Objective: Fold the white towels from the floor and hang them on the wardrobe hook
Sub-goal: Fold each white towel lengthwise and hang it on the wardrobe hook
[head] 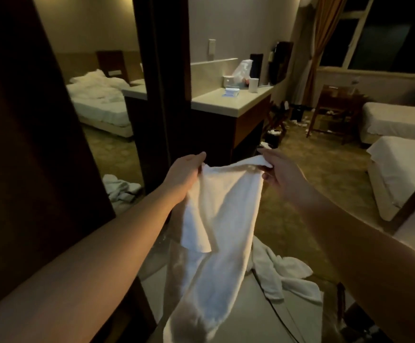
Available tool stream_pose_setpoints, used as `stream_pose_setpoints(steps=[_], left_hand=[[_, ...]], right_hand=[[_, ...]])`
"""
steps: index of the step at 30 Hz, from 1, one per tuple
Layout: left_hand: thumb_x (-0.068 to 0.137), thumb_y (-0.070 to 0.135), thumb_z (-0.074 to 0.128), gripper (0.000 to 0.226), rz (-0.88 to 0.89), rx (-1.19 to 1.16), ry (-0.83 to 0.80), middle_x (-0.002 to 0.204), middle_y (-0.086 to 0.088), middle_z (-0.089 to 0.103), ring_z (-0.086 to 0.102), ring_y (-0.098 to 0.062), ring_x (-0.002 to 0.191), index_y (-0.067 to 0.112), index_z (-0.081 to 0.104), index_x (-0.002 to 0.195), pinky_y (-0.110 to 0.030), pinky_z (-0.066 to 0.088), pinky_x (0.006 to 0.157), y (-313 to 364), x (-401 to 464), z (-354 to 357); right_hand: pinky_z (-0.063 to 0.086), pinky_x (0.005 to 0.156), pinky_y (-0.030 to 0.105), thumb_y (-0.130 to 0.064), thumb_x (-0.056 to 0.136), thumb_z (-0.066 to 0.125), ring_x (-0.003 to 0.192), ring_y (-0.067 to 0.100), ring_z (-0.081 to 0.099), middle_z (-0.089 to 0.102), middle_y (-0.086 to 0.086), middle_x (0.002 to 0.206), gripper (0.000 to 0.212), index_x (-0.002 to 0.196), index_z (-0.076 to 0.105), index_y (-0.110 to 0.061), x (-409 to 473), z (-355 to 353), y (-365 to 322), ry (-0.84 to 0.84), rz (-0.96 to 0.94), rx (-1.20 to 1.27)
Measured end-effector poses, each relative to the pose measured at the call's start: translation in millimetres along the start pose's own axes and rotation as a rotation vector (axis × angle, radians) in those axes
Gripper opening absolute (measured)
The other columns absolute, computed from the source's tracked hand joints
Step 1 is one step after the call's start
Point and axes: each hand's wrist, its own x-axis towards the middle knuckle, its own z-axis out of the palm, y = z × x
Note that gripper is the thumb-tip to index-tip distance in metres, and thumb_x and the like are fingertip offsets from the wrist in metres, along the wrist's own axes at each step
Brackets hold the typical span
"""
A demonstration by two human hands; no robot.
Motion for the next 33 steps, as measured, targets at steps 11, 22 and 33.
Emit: stream_pose_setpoints(steps=[11, 22, 33], left_hand=[[0.091, 0.041, 0.071, 0.046, -0.063, 0.019, -0.116, 0.091, -0.012, 0.064, 0.06, -0.024, 0.086, -0.004, 0.065, 0.099, -0.038, 0.044, 0.081, -43.7, -202.2, -171.3], [0.087, 0.025, 0.077, 0.039, 0.06, 0.691, -0.035, 0.12, 0.003, 0.061, 0.06, -0.015, 0.1, 0.033, 0.051, 0.114, -0.028, 0.048, 0.075, -57.4, -307.7, -279.7], [0.089, 0.048, 0.072, 0.06, -0.371, 0.932, 0.132, 0.11, -0.004, 0.064, 0.055, -0.014, 0.085, 0.009, 0.061, 0.133, -0.028, 0.043, 0.066, -111.4, -401.3, -381.5]], right_hand=[[0.049, 0.088, 0.03, -0.014, 0.099, 0.064, 0.108, 0.017, 0.062, 0.066, -0.001, 0.116, 0.028, 0.127, 0.062, -0.014, -196.8, 94.1, 46.7, -0.24, -0.143, -0.289], [0.048, 0.082, 0.032, -0.04, 0.1, 0.059, 0.092, 0.012, 0.058, 0.063, -0.009, 0.1, 0.018, 0.111, 0.065, -0.026, -332.6, 172.7, 31.8, -0.061, -0.278, -0.539], [0.054, 0.09, 0.044, -0.038, 0.101, 0.059, 0.102, 0.03, 0.064, 0.066, 0.013, 0.114, 0.031, 0.118, 0.064, -0.013, -379.1, 182.1, 50.2, 0.053, -0.22, -0.434]])
